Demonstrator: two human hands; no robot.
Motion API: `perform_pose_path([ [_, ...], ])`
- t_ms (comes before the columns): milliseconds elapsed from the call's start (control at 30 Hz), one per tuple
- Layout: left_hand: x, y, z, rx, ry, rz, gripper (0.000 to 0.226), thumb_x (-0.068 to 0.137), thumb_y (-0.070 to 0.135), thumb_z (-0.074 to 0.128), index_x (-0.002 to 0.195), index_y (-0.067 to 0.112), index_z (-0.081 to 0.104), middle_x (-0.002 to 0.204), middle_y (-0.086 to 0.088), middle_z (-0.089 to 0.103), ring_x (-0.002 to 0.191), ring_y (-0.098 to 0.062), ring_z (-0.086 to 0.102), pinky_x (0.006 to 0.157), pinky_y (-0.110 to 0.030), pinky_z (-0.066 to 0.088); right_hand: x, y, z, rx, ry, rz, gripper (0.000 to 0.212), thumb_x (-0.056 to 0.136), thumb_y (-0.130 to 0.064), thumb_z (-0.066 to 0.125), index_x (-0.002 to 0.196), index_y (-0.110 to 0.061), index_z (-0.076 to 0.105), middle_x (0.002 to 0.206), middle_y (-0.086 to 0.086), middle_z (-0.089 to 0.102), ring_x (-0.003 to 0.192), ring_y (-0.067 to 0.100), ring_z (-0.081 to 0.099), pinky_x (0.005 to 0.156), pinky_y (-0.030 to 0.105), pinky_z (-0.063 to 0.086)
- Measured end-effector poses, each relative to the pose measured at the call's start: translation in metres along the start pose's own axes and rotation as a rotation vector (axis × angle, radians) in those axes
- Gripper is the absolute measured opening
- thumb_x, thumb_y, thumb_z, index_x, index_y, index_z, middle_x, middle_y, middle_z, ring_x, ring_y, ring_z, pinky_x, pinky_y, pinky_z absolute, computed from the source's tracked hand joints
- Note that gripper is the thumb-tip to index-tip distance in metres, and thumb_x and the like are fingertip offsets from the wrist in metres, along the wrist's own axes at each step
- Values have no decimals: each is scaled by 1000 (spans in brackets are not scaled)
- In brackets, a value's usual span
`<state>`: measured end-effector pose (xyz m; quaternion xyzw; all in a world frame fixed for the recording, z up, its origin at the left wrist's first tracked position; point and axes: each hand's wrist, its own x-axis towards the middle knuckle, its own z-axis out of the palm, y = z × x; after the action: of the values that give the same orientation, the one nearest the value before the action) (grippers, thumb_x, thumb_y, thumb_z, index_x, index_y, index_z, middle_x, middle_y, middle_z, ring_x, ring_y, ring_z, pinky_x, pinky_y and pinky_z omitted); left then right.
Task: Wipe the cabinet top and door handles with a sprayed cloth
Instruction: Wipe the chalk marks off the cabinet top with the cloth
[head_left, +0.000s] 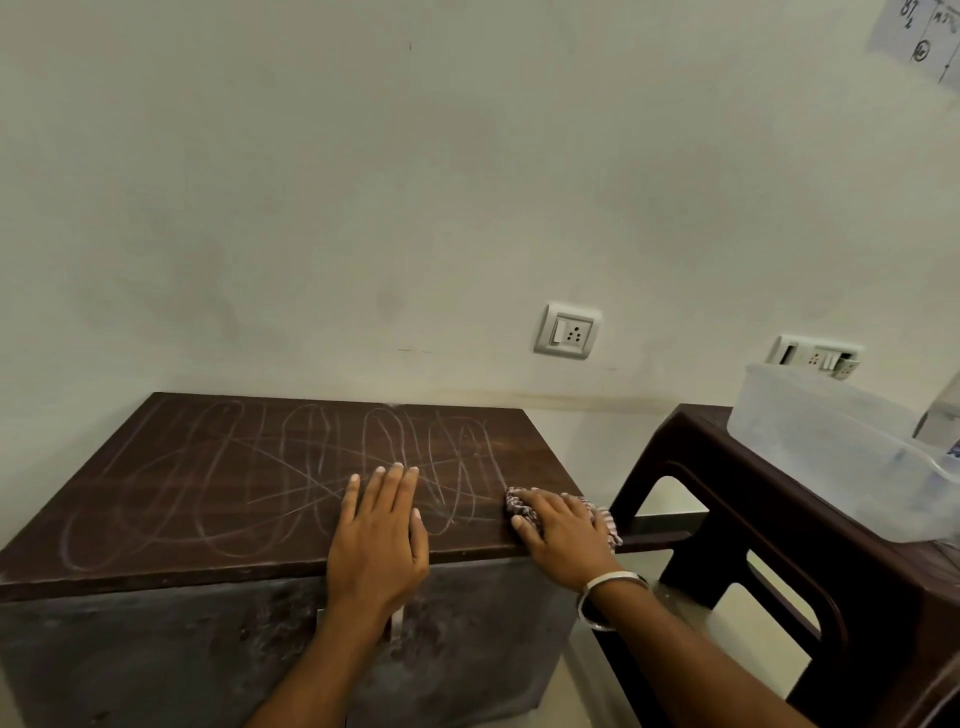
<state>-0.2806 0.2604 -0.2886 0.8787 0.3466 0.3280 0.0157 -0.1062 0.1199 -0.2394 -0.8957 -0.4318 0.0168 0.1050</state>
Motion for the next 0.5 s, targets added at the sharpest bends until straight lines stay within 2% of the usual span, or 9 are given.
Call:
perform_pose_path([
  [100, 3, -7, -4, 29, -5, -18, 58, 90, 34, 30, 135, 8, 54, 138, -12, 56, 132, -28, 49, 112, -53, 33, -2, -28, 7, 16, -20, -84, 48, 97, -55, 32, 144, -42, 30, 155, -12, 28, 146, 23, 17, 116, 51, 5],
  [267, 6, -11, -7, 52, 0, -49, 60, 89, 35, 29, 136, 7, 53, 140, -12, 54, 135, -28, 46, 116, -50, 24, -3, -30, 5, -11, -10, -149, 50, 96, -59, 32, 143, -44, 30, 152, -14, 32, 144, 19, 21, 116, 50, 7],
  [500, 5, -13, -7, 38, -7, -27, 58, 90, 35, 30, 135, 7, 55, 138, -12, 56, 132, -27, 49, 115, -48, 24, 10, -2, -1, -32, 30, -2, 51, 94, -61, 31, 143, -45, 30, 153, -15, 32, 144, 20, 23, 117, 49, 12],
])
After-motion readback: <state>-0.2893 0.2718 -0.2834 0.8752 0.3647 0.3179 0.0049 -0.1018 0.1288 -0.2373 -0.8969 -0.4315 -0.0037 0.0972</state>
